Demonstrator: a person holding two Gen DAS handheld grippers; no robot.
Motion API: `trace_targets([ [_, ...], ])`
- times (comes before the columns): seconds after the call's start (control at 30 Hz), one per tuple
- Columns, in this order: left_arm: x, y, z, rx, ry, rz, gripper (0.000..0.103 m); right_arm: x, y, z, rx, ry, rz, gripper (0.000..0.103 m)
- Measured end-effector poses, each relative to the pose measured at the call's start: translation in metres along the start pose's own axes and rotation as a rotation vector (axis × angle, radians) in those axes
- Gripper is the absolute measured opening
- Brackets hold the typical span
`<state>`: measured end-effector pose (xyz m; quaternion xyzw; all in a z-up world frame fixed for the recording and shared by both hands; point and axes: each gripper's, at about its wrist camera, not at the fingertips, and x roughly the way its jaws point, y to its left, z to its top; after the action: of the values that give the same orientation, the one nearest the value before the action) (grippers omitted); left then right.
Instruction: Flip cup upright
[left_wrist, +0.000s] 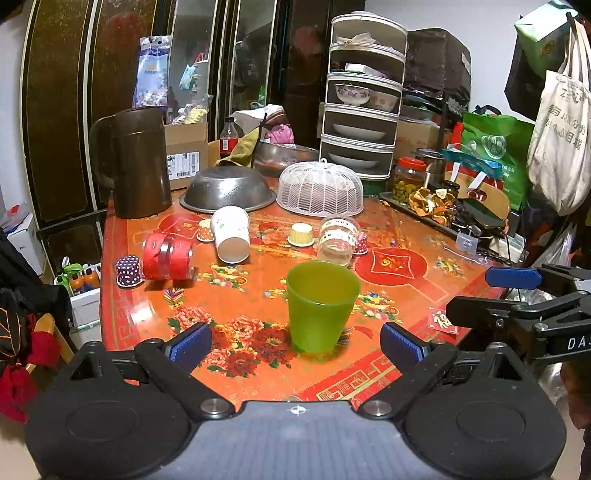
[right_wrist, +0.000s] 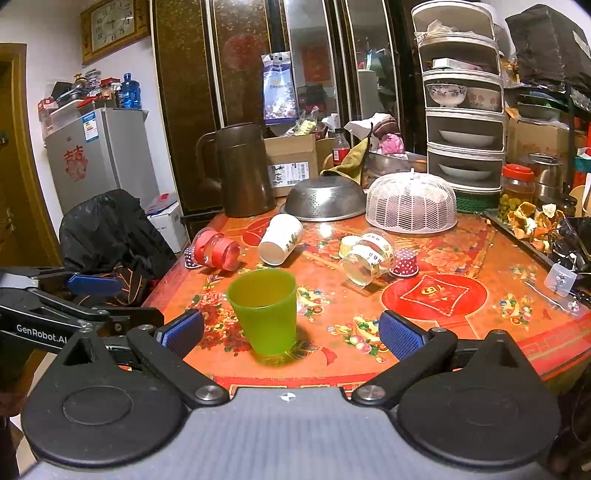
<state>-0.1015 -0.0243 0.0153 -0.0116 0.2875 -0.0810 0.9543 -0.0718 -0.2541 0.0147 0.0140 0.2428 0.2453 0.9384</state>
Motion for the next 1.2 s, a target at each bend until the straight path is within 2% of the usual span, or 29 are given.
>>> trace_targets([
  [1.2, 0.0011, -0.0011, -0.0006, -0.012, 0.000, 0.015, 0.099, 0.0009, -0.0009, -0.0009, 0.009, -0.017, 0.045, 0.102],
])
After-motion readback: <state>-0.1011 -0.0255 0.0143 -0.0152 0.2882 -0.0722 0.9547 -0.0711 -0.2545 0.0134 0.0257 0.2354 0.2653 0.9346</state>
